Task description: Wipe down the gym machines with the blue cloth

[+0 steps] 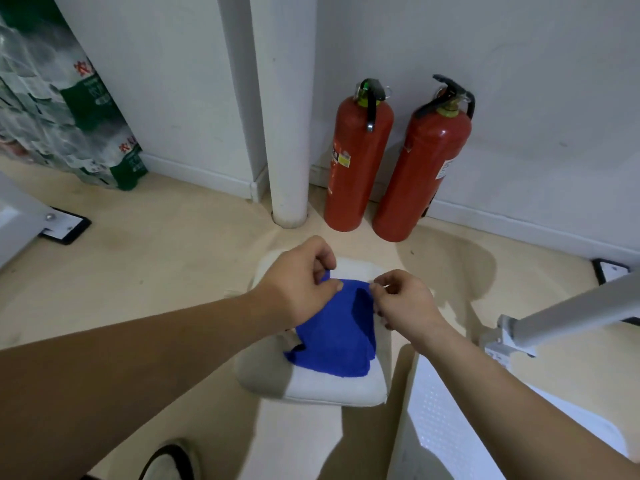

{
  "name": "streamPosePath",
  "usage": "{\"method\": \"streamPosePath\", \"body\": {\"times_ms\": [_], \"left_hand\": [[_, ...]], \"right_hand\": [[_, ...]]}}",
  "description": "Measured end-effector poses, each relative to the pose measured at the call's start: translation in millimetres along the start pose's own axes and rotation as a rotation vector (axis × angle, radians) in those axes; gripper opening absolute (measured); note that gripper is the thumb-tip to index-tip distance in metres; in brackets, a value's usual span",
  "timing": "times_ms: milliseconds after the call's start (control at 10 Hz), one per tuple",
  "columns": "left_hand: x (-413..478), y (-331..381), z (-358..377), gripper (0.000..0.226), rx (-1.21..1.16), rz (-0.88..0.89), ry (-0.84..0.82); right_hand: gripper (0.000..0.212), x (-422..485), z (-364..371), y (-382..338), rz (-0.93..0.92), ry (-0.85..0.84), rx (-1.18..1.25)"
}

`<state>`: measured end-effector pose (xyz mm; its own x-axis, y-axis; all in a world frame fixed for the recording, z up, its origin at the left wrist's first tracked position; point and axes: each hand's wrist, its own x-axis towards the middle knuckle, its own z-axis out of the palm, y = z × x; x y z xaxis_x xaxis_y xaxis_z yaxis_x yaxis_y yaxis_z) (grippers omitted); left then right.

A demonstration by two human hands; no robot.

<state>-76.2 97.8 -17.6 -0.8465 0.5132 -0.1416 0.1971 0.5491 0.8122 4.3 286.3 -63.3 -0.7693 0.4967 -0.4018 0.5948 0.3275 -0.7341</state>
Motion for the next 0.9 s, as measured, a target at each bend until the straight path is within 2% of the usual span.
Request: {"method": "streamPosePath", "body": {"times_ms": [100, 200, 300, 400, 500, 600, 700, 800, 900], "left_hand": [[0, 15, 31, 0.026, 0.064, 0.088, -0.162], [2, 5, 49, 0.022, 0.215, 0.059, -0.304], [7, -16, 41, 0.024, 0.401, 0.110, -0.291], [8, -33, 35, 0.056, 0.643, 0.122, -0.379], [-2, -47, 37, 0.075, 0.781, 0.134, -0.463], [-9, -61, 36, 0.078, 0.775, 0.164, -0.436], [-4, -54, 24, 0.070, 0.704, 0.128, -0.496], [2, -25, 1, 0.049, 0.568, 0.130, -0.411], [8, 16, -31, 0.033, 0.305, 0.069, -0.179]], "right_hand": [[0.023, -5, -6, 1, 0.088, -0.060, 0.211], [0.029, -9, -7, 12, 0.178, -0.162, 0.319], [0.024, -9, -5, 21, 0.188, -0.189, 0.314], [0.025, -1, 3, 22, 0.097, -0.103, 0.183], [0.021, 9, 15, 22, -0.008, -0.020, 0.010], [0.018, 15, 17, 28, -0.004, 0.025, -0.171], [0.022, 13, 11, 23, 0.040, 0.024, -0.242], [0.021, 5, -4, -5, -0.044, 0.013, -0.210], [0.013, -13, -38, -52, -0.222, 0.087, 0.012]]}}
